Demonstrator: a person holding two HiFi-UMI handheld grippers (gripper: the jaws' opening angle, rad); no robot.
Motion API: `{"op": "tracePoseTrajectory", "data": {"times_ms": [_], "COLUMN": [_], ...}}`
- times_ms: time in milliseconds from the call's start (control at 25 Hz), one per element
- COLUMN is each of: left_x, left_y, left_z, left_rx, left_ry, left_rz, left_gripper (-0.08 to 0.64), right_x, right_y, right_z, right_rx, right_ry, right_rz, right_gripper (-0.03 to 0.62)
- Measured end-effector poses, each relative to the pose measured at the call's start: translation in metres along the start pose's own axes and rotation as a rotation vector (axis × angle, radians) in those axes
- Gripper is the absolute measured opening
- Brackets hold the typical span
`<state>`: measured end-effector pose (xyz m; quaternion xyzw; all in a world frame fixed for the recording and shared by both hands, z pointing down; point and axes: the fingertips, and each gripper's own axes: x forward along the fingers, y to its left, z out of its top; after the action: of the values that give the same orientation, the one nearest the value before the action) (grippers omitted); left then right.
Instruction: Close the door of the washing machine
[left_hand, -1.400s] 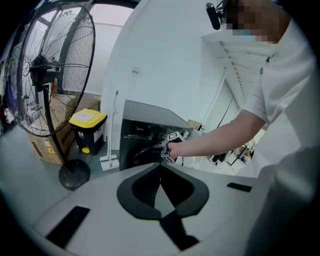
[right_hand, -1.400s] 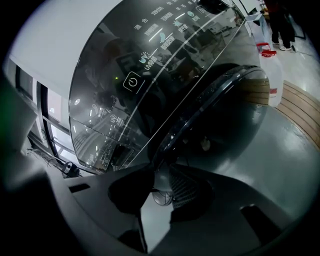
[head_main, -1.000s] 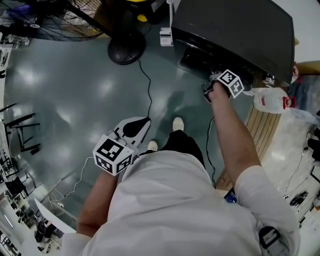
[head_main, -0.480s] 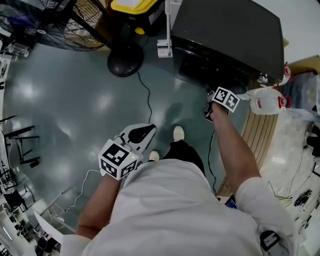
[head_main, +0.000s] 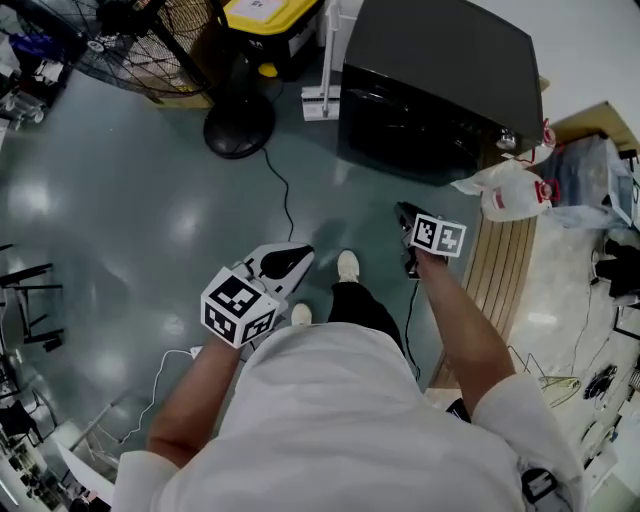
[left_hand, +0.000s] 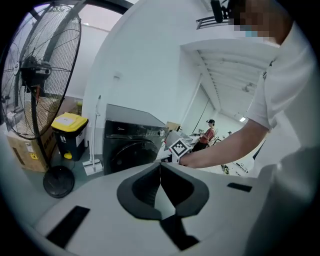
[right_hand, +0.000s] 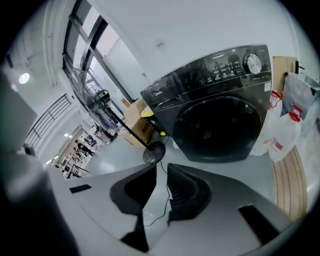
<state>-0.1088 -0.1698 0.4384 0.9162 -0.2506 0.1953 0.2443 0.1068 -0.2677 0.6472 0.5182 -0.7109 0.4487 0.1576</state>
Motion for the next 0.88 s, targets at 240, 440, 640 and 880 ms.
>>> {"op": "tracePoseTrajectory", "data": {"times_ms": [240, 440, 640, 880], "left_x": [-0.032, -0.062, -0.089, -0.117], "left_y": [-0.018, -0.032, -0.043, -0.054], "left_z": [-0.032, -0.061, -0.084, -0.092], "left_rx": [0.026, 0.024, 0.034, 0.046], "left_ry": [0.007, 0.004, 0.004, -0.013], "left_rz": [-0.047, -0.070, -0.093, -0.112], "left_gripper": [0.018, 0.018, 0.018, 0.018], "right_x": [-0.054, -0.103, -0.143, -0.179], "right_y": [0.057, 0.101, 0.140, 0.189], "right_z": [-0.052, -0.097, -0.139, -0.167], "right_rx": [-0.104, -0.167, -0.224, -0.307], "right_ry": [0.018, 0.003, -0.024, -0.047], "right_rz": [0.043, 0.051, 0.046, 0.073], "right_gripper": [0.066, 0.057, 0.040, 0.037]}}
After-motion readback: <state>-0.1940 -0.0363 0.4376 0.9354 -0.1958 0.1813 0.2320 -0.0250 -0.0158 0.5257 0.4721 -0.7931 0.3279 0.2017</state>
